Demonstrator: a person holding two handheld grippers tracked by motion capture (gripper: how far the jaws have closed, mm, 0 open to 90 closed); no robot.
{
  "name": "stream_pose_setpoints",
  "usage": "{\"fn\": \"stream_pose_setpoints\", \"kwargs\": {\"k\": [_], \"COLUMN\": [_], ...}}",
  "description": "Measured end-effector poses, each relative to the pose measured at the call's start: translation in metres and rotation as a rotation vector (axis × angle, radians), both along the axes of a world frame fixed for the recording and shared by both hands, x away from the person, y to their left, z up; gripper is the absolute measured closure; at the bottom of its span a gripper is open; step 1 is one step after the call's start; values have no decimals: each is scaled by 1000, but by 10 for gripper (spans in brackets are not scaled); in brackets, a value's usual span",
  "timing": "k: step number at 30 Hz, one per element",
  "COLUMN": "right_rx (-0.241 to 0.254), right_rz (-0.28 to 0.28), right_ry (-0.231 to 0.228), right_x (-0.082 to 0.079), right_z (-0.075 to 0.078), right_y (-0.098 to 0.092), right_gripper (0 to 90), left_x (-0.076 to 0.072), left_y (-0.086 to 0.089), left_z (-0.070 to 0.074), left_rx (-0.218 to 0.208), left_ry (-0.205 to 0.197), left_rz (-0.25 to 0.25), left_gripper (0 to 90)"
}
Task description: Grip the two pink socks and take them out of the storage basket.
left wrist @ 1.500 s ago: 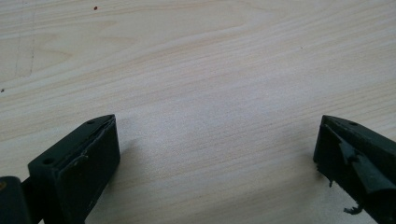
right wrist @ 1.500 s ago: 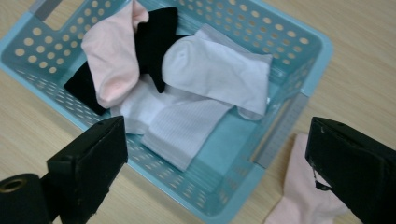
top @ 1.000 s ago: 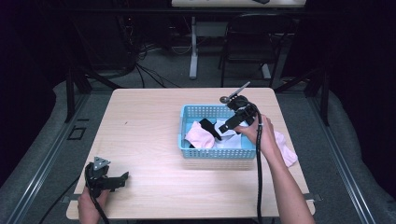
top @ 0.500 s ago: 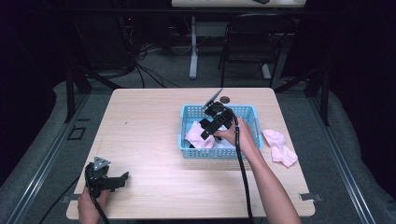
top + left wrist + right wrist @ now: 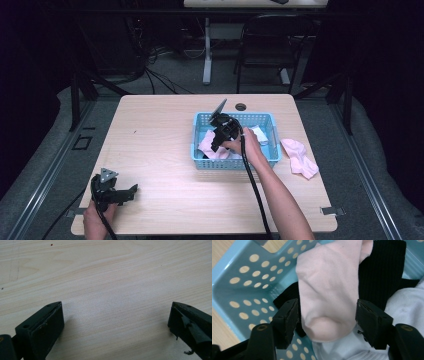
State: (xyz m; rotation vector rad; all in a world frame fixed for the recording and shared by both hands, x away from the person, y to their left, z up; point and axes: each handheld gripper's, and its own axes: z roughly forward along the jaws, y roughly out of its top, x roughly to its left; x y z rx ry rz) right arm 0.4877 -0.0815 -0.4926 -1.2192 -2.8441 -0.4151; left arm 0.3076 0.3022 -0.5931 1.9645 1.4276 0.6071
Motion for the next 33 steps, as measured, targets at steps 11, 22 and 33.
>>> {"fn": "stream_pose_setpoints", "kwargs": {"k": [11, 22, 33], "right_rx": [-28, -81, -55], "right_rz": [-36, -62, -28], "right_ry": [-5, -7, -58], "right_x": [9, 13, -3], "right_z": [-12, -20, 8], "right_y": [-3, -2, -8], "right_gripper": [449, 828, 872], "left_x": [0, 0, 0], "left_y": [0, 0, 0], "left_z": [0, 0, 0], "left_rx": [1, 2, -2], "left_ry": [0, 1, 2], "left_rz": [0, -1, 0], "left_gripper": [5, 5, 5]}}
